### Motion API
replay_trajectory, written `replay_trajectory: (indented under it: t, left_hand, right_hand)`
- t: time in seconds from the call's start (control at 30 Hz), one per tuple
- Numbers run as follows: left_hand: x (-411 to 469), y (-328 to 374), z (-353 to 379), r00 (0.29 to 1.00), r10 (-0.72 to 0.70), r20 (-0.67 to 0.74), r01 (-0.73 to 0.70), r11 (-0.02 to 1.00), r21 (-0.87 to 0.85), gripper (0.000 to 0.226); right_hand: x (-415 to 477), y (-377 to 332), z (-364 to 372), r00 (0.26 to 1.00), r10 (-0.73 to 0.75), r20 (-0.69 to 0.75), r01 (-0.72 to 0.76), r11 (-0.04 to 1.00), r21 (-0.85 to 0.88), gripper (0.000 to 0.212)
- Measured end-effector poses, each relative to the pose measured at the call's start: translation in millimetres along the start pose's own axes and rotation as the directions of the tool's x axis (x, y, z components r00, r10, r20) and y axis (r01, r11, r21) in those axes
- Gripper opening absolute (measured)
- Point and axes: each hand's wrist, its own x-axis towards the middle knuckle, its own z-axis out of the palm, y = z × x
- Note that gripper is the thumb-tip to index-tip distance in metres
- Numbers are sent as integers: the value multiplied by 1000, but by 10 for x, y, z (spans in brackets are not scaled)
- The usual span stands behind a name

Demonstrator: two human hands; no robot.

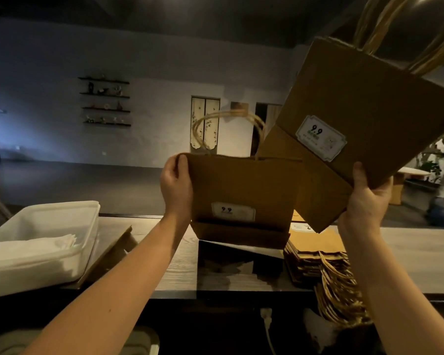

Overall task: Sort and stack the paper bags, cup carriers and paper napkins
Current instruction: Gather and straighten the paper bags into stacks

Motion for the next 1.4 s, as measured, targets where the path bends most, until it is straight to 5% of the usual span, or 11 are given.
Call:
replay_trajectory:
  t: [0.13,0.37,0.63,0.77,0.87,0.93,1.1,1.2,1.3,1.4]
  left_hand:
    - [139,163,165,1000,-10,-8,11,998,62,10]
    - [235,120,253,999,36,-33,-26,965,260,32]
    - [206,-10,306,992,86,-89,-65,974,215,29]
    - [228,-62,398,976,86,-200,-43,976,213,24]
    - [209,-68,449,965,112,-238,-50,967,251,26]
    - [214,-47,477,966,91,-241,-36,974,222,24]
    - [205,-32,348,1000,-9,-24,12,991,131,37]
    - [155,-201,85,985,-54,164,10,965,262,47]
    - [44,-418,-96,913,-309,265,230,929,291,66]
    - [-130,-522,-134,912,-317,260,258,937,235,51]
  right_hand:
    - [-38,97,2,983,143,114,-136,988,-73,30]
    - [-342,303,139,831,423,361,-333,898,-287,25]
    - [-568,500,98,764,495,414,-354,858,-373,34]
    - [-601,469,59,733,549,401,-432,832,-349,9]
    - [-603,478,18,746,479,463,-373,876,-305,64]
    - [-647,471,40,766,425,483,-269,894,-359,69]
    - [-639,562,64,865,349,361,-179,886,-427,21]
    - [-605,584,72,866,349,357,-223,910,-350,23]
    - [-577,629,57,855,363,370,-223,902,-370,24]
    - [-600,677,56,850,400,343,-226,864,-450,28]
